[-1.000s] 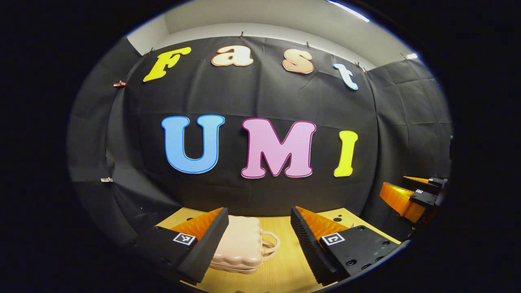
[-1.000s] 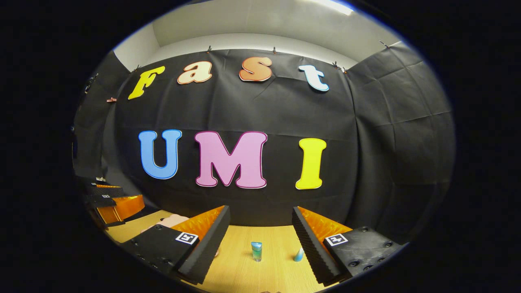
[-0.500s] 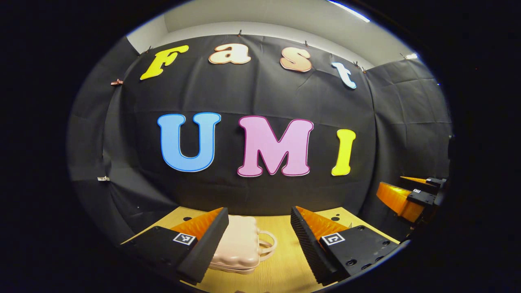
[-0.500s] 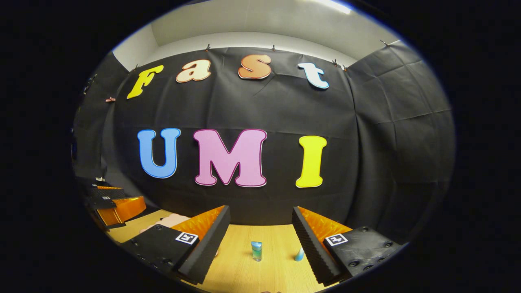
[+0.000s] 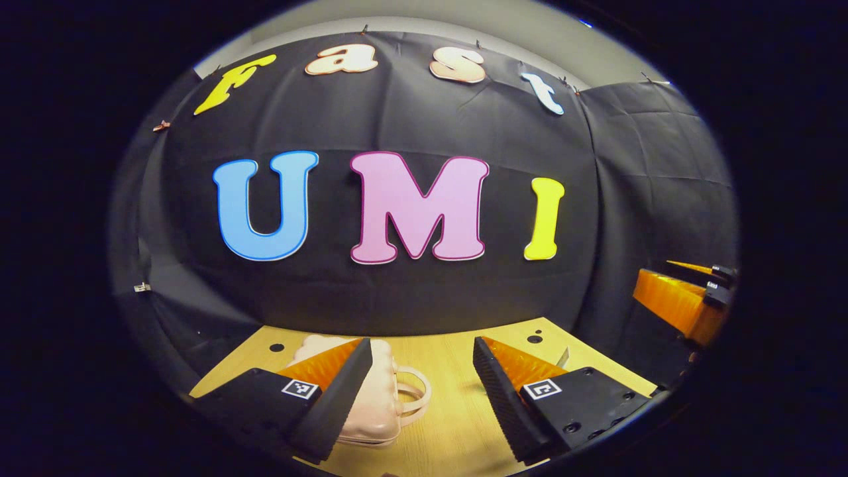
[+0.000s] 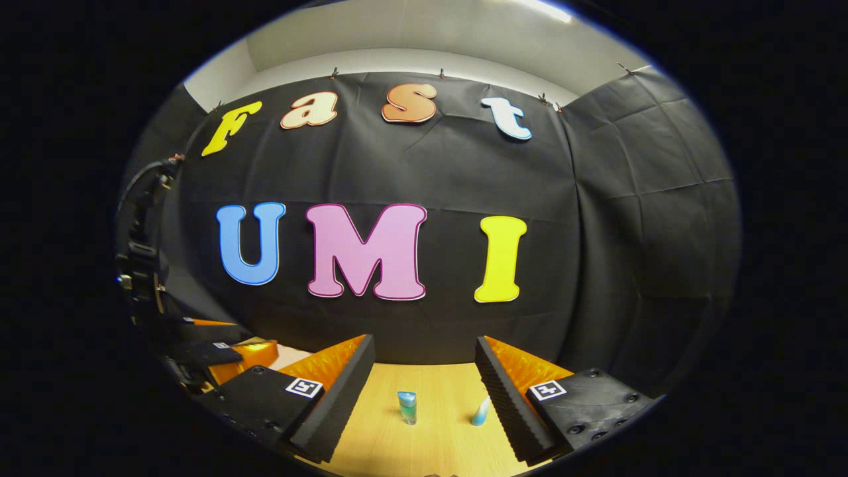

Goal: First open the suitcase, pack the skin care products into it, and then close the suitcase.

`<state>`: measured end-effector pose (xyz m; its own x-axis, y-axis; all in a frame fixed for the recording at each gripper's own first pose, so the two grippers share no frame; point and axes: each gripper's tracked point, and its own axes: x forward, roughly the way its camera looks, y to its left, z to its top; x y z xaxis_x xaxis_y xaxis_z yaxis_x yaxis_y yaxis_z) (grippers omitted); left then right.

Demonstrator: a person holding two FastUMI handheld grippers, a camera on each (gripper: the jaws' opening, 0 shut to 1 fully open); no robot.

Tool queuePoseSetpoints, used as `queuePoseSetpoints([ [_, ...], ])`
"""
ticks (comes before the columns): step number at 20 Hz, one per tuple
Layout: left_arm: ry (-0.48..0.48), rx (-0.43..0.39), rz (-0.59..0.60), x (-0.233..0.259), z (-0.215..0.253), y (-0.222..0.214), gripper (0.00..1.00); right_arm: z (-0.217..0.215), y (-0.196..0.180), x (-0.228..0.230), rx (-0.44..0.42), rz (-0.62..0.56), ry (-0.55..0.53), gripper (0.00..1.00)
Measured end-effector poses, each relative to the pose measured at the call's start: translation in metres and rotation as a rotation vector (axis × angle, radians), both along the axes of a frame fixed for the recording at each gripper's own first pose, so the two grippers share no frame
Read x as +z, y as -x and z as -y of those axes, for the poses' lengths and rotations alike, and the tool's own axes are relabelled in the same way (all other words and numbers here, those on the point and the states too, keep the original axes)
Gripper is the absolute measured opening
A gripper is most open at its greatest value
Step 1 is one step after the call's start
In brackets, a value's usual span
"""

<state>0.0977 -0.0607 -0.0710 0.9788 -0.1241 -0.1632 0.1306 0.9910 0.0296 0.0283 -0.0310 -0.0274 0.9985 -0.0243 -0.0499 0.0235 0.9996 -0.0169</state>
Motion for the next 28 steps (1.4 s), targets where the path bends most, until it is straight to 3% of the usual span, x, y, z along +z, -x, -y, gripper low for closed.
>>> queuePoseSetpoints([
  [3, -0.023, 0.007, -0.076, -0.038, 0.013, -0.045, 0.97, 0.011, -0.012, -0.016, 0.011, -0.028, 0.014, 0.96],
  [8, -0.036, 0.033, -0.311, -0.136, 0.029, -0.111, 0.94, 0.020, -0.033, -0.048, 0.046, -0.075, -0.001, 0.97],
  [10, -0.059, 0.037, -0.384, -0.174, 0.034, -0.127, 0.88, 0.017, -0.037, -0.074, 0.097, -0.144, -0.041, 0.96],
  [11, -0.080, 0.040, -0.429, -0.191, 0.033, -0.131, 0.77, 0.017, -0.038, -0.086, 0.117, -0.184, -0.061, 0.97],
  [16, -0.202, 0.149, -0.532, -0.242, 0.012, -0.154, 0.71, 0.037, -0.047, -0.114, 0.133, -0.264, -0.089, 0.97],
  [20, -0.261, 0.210, -0.622, -0.271, -0.002, -0.154, 0.47, 0.054, -0.055, -0.118, 0.106, -0.277, -0.114, 0.97],
  [21, -0.245, 0.203, -0.621, -0.273, -0.001, -0.156, 0.33, 0.057, -0.056, -0.120, 0.099, -0.285, -0.120, 0.96],
  [23, -0.243, 0.181, -0.614, -0.268, 0.001, -0.155, 0.23, 0.057, -0.056, -0.124, 0.098, -0.305, -0.131, 0.97],
  [28, -0.205, 0.126, -0.581, -0.228, 0.009, -0.153, 0.08, 0.044, -0.058, -0.120, 0.134, -0.298, -0.135, 0.97],
])
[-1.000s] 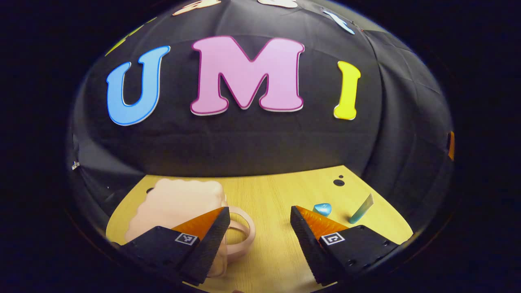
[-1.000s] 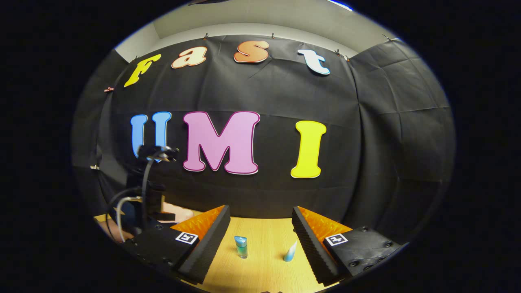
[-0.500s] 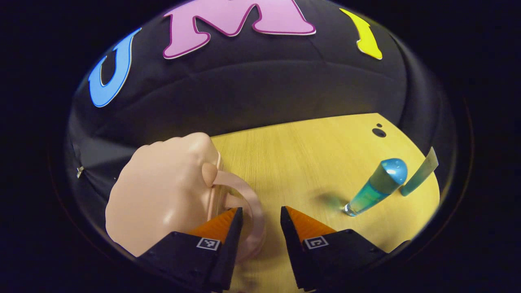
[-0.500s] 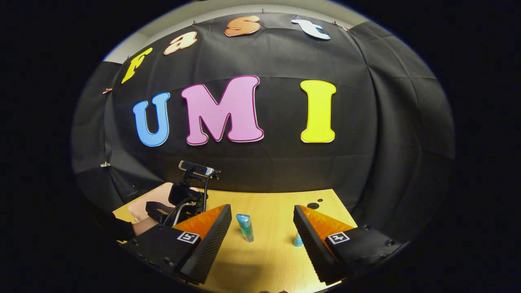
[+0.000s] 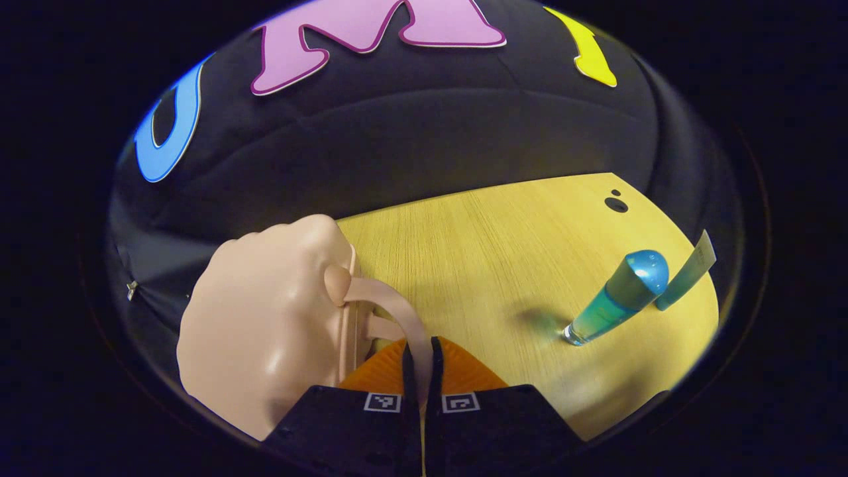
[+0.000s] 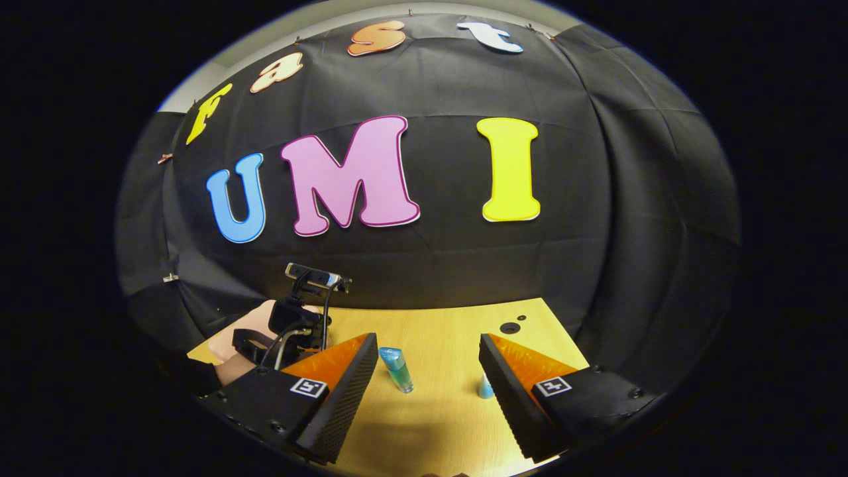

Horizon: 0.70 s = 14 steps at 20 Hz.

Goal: First open the suitcase, pack the skin care products into it, and then close the suitcase.

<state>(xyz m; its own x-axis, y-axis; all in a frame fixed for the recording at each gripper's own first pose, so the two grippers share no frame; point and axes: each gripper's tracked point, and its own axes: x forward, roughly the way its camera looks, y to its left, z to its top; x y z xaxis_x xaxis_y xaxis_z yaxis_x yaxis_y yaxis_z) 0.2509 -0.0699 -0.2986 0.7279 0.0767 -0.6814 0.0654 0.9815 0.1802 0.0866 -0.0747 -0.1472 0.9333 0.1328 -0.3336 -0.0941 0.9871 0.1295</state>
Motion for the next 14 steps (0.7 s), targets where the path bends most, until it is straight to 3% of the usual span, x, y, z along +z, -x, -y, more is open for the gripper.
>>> queuePoseSetpoints([
  [4, 0.073, 0.001, 0.071, 0.073, -0.017, 0.000, 0.07, -0.020, 0.001, 0.008, 0.024, 0.010, -0.014, 0.98],
  [7, 0.080, 0.014, 0.163, 0.155, -0.068, -0.005, 0.07, -0.036, 0.001, 0.020, 0.037, 0.033, -0.005, 0.97],
  [9, 0.058, 0.039, 0.224, 0.205, -0.126, -0.006, 0.07, -0.046, -0.001, 0.028, 0.040, 0.050, -0.002, 0.97],
  [10, 0.002, 0.053, 0.257, 0.223, -0.164, -0.004, 0.07, -0.052, -0.002, 0.031, 0.042, 0.059, 0.005, 0.97],
  [12, -0.099, 0.097, 0.294, 0.250, -0.244, 0.003, 0.06, -0.063, -0.004, 0.034, 0.047, 0.062, 0.021, 0.97],
  [14, -0.112, 0.158, 0.318, 0.258, -0.314, 0.009, 0.06, -0.075, -0.004, 0.040, 0.042, 0.065, 0.023, 0.97],
])
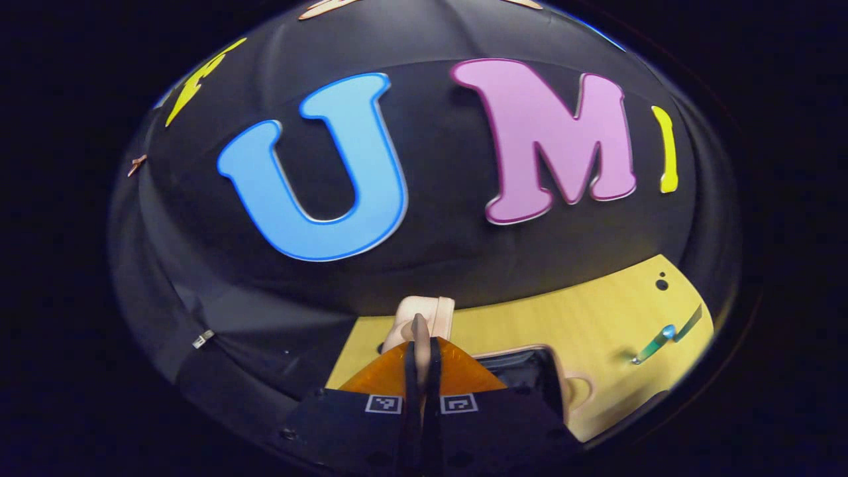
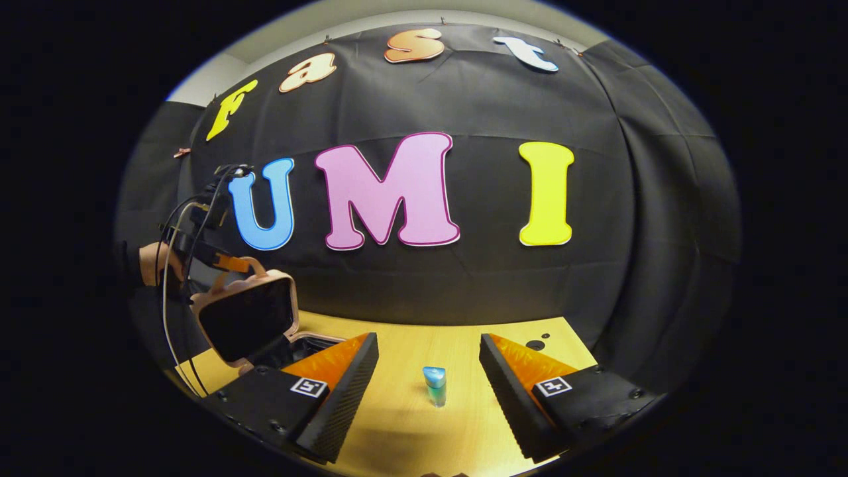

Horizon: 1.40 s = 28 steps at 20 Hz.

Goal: First open the suitcase, pack the skin care products into it, and then close the suitcase.

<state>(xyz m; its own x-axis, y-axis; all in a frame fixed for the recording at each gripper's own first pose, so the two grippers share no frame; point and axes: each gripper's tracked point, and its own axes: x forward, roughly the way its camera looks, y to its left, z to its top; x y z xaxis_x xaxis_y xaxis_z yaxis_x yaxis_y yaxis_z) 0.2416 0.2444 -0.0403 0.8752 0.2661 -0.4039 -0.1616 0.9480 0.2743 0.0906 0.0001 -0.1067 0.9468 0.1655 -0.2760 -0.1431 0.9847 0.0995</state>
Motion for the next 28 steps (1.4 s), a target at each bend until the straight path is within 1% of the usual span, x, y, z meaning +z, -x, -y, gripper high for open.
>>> queuePoseSetpoints([
  [2, 0.028, 0.053, 0.026, -0.010, -0.056, 0.003, 0.06, -0.013, 0.004, 0.003, -0.012, 0.007, 0.028, 0.97],
  [4, 0.024, 0.070, 0.023, -0.031, -0.101, 0.002, 0.06, -0.024, 0.008, 0.009, -0.029, 0.039, 0.085, 0.98],
  [6, 0.016, 0.081, 0.010, -0.057, -0.148, 0.003, 0.06, -0.039, 0.015, 0.008, -0.033, 0.052, 0.112, 0.97],
  [7, 0.023, 0.084, -0.005, -0.074, -0.171, 0.000, 0.07, -0.043, 0.017, 0.008, -0.044, 0.054, 0.126, 0.97],
  [8, 0.060, 0.088, -0.020, -0.095, -0.191, -0.002, 0.06, -0.044, 0.018, 0.010, -0.069, 0.068, 0.136, 0.97],
  [9, 0.103, 0.095, -0.029, -0.113, -0.203, -0.008, 0.07, -0.045, 0.016, 0.016, -0.090, 0.096, 0.150, 0.96],
  [10, 0.144, 0.101, -0.043, -0.134, -0.221, -0.009, 0.06, -0.046, 0.016, 0.017, -0.112, 0.097, 0.157, 0.96],
  [12, 0.200, 0.105, -0.083, -0.171, -0.246, -0.010, 0.06, -0.052, 0.017, 0.018, -0.137, 0.108, 0.174, 0.96],
  [13, 0.210, 0.112, -0.105, -0.186, -0.255, -0.009, 0.07, -0.049, 0.018, 0.017, -0.149, 0.112, 0.187, 0.96],
  [14, 0.228, 0.122, -0.129, -0.201, -0.259, -0.009, 0.10, -0.046, 0.020, 0.014, -0.168, 0.100, 0.202, 0.96],
  [15, 0.254, 0.140, -0.153, -0.215, -0.262, -0.008, 0.07, -0.040, 0.022, 0.010, -0.185, 0.088, 0.213, 0.96],
  [16, 0.282, 0.161, -0.166, -0.227, -0.266, -0.006, 0.07, -0.035, 0.024, 0.010, -0.202, 0.088, 0.229, 0.96],
  [17, 0.282, 0.194, -0.176, -0.232, -0.271, -0.002, 0.12, -0.027, 0.026, 0.010, -0.224, 0.086, 0.246, 0.96],
  [18, 0.260, 0.224, -0.177, -0.235, -0.275, 0.004, 0.11, -0.022, 0.028, 0.011, -0.239, 0.088, 0.252, 0.97],
  [19, 0.240, 0.213, -0.161, -0.229, -0.272, 0.003, 0.22, -0.018, 0.030, 0.013, -0.251, 0.092, 0.254, 0.96],
  [21, 0.195, 0.168, -0.088, -0.199, -0.269, -0.004, 0.33, -0.011, 0.032, 0.012, -0.266, 0.090, 0.255, 0.96],
  [22, 0.175, 0.145, -0.058, -0.176, -0.258, 0.002, 0.42, -0.009, 0.032, 0.010, -0.270, 0.086, 0.248, 0.96],
  [23, 0.162, 0.113, -0.024, -0.157, -0.244, 0.004, 0.82, -0.007, 0.032, 0.009, -0.272, 0.082, 0.237, 0.96],
  [24, 0.143, 0.072, 0.031, -0.125, -0.217, 0.008, 0.84, -0.003, 0.034, 0.009, -0.277, 0.076, 0.225, 0.96],
  [25, 0.134, 0.035, 0.082, -0.098, -0.193, 0.012, 0.90, 0.000, 0.033, 0.009, -0.282, 0.074, 0.214, 0.96],
  [26, 0.140, -0.006, 0.154, -0.071, -0.161, 0.017, 0.93, 0.004, 0.034, 0.009, -0.287, 0.076, 0.208, 0.96],
  [27, 0.170, -0.037, 0.193, -0.056, -0.135, 0.025, 0.97, 0.009, 0.034, 0.009, -0.292, 0.077, 0.205, 0.96],
  [28, 0.197, -0.051, 0.227, -0.045, -0.108, 0.036, 0.96, 0.014, 0.035, 0.008, -0.295, 0.076, 0.203, 0.96],
])
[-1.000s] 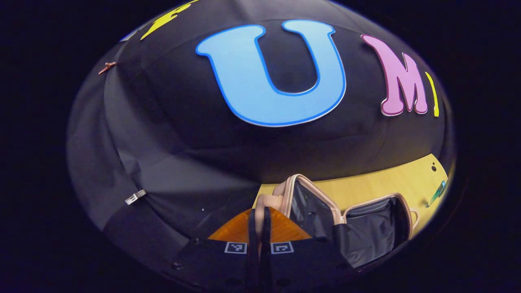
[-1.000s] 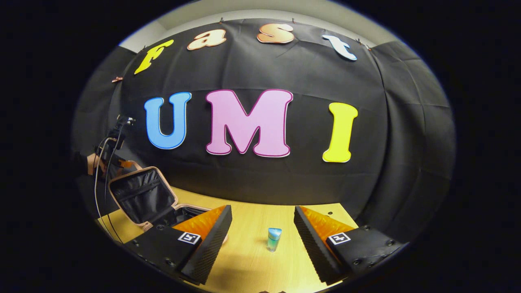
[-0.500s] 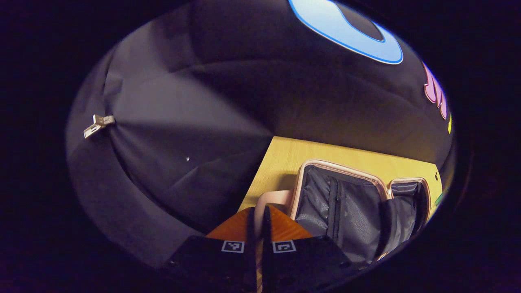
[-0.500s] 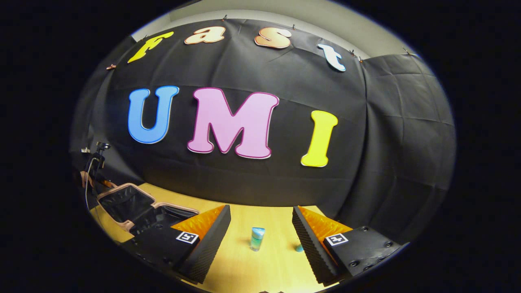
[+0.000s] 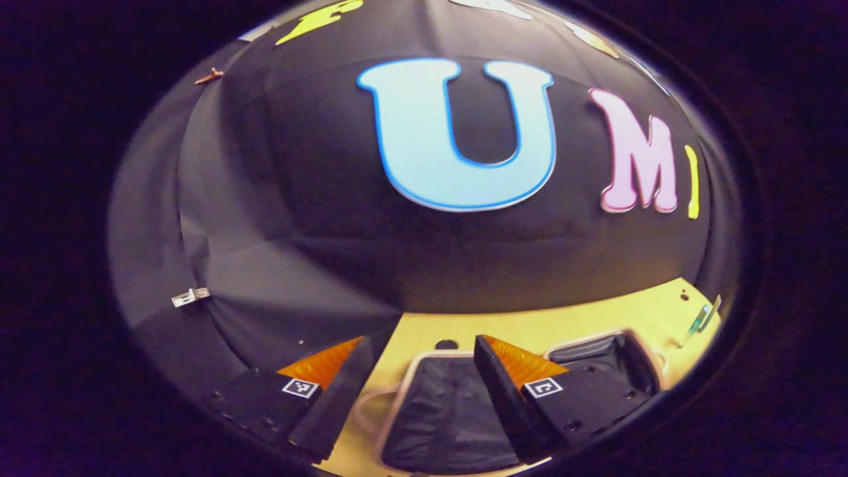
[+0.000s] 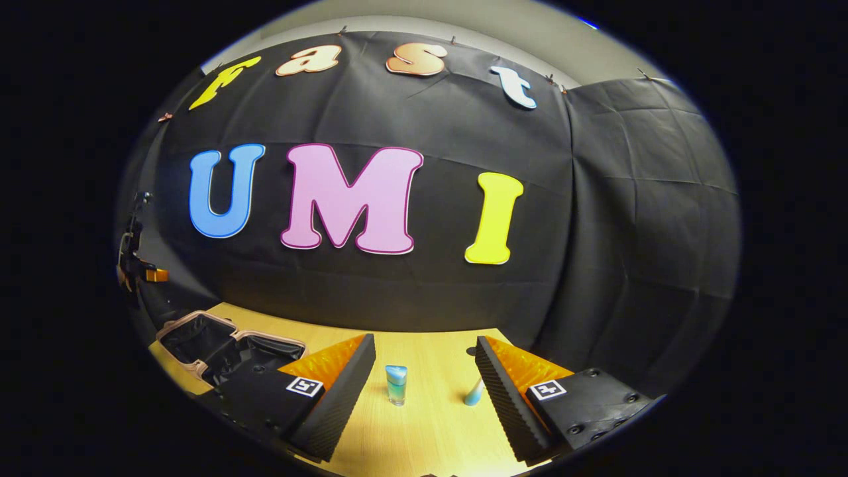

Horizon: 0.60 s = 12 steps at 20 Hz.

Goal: First open the suitcase, pack the skin care products into it, and then close the suitcase.

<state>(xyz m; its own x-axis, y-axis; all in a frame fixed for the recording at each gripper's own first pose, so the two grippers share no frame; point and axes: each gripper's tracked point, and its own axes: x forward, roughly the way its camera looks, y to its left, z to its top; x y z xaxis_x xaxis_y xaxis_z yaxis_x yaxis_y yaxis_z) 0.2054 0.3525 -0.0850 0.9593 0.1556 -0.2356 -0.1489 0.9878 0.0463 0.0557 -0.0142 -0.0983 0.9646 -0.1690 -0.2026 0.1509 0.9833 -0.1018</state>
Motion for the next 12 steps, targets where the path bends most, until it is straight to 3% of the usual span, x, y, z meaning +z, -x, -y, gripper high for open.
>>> queuePoseSetpoints([
  [3, 0.051, -0.063, 0.083, 0.026, 0.097, 0.025, 0.97, 0.015, 0.000, -0.006, -0.012, -0.009, -0.025, 0.96],
  [6, 0.076, -0.119, 0.035, 0.002, 0.182, 0.037, 0.97, 0.032, 0.002, -0.022, -0.042, -0.054, -0.068, 0.96],
  [12, 0.081, -0.260, -0.036, -0.061, 0.349, 0.055, 0.98, 0.064, -0.002, -0.035, -0.053, -0.044, -0.049, 0.96],
])
